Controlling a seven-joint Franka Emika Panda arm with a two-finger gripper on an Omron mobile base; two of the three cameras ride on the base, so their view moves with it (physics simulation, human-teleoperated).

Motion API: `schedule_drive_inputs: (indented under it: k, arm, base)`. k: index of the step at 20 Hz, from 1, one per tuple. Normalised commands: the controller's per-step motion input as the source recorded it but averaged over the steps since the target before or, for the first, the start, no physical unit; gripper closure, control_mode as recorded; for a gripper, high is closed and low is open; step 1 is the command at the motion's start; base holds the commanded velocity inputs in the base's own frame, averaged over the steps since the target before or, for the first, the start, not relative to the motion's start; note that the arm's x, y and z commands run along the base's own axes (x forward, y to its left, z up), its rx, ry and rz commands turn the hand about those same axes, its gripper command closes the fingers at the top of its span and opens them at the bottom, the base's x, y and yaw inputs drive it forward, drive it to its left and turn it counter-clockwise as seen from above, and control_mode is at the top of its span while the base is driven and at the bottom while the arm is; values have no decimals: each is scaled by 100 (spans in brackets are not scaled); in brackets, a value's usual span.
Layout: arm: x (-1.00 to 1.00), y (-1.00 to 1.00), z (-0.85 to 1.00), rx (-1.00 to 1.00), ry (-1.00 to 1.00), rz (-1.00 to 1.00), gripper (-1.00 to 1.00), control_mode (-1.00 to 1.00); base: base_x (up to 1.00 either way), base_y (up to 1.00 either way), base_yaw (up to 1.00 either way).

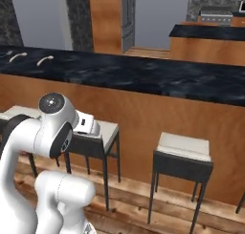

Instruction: Pick up the metallic utensils from the counter and place them in the open drawer. Make sure not to pick up any wooden utensils.

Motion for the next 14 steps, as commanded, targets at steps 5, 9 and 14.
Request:
schedule_drive_inputs:
  k: [5,9,14]
  arm:
    - [0,0,0,0,0,0,-100,100]
    - [0,0,0,0,0,0,-100,100]
    - [0,0,0,0,0,0,-100,100]
  base:
    - [5,100,-22]
    - [9,100,-20]
    - [14,100,-19]
